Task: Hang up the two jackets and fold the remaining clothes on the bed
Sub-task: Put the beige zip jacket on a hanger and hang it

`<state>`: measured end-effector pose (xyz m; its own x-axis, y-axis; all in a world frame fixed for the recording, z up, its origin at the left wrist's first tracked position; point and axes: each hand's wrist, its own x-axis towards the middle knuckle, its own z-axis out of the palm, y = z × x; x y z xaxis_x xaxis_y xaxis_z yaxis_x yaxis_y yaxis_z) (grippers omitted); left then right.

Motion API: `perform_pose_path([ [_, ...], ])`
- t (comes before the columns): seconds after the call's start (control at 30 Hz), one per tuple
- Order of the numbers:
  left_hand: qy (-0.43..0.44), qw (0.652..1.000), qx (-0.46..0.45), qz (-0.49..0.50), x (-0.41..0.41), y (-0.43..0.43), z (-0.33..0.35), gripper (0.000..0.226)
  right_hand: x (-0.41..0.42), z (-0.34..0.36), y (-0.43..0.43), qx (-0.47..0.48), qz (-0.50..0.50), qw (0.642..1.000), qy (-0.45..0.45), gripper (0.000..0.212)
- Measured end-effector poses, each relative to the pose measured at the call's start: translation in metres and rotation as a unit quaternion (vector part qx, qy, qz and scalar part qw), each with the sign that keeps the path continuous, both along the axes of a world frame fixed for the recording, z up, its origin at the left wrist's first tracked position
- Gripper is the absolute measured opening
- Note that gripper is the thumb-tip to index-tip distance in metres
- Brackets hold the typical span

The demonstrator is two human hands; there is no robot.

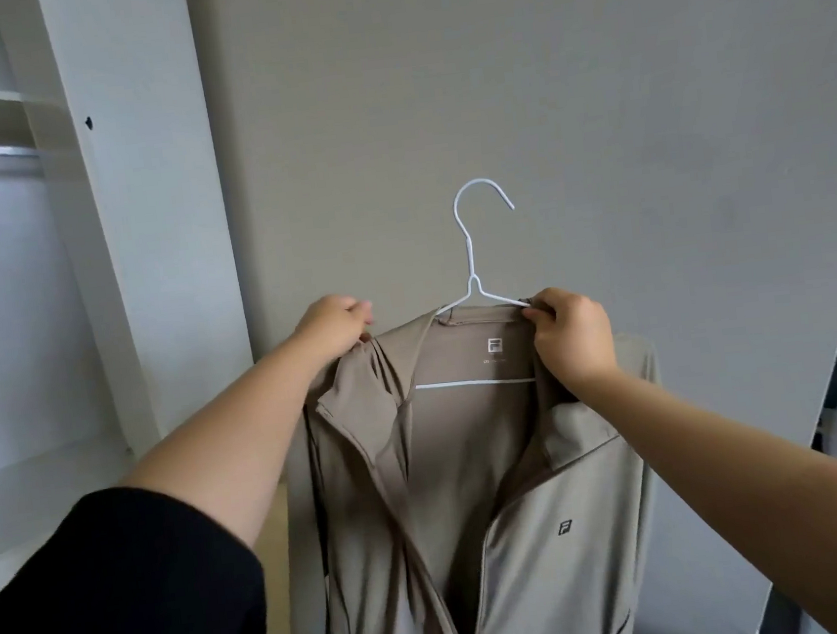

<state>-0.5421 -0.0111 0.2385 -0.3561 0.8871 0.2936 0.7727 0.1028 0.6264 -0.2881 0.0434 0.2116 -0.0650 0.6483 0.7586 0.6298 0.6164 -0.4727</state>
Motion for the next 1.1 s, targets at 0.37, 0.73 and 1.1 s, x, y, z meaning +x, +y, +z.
perform_pose_path([
  [0.37,0.117,0.987,0.076,-0.081,0.03,0.007,-0.012,0.046,0.017,0.02,0.008,0.01,-0.03,0.996,0.084,0.026],
  [0.73,0.123,0.98,0.156,-0.002,0.068,0.022,0.001,0.045,0.048,0.043,-0.001,0.014,-0.116,0.992,-0.042,0.027],
  [1.1,0.002,0.956,0.261,-0.132,0.201,-0.036,0.107,0.051,0.169,0.128,-0.089,0.136,-0.259,0.956,0.025,0.024],
])
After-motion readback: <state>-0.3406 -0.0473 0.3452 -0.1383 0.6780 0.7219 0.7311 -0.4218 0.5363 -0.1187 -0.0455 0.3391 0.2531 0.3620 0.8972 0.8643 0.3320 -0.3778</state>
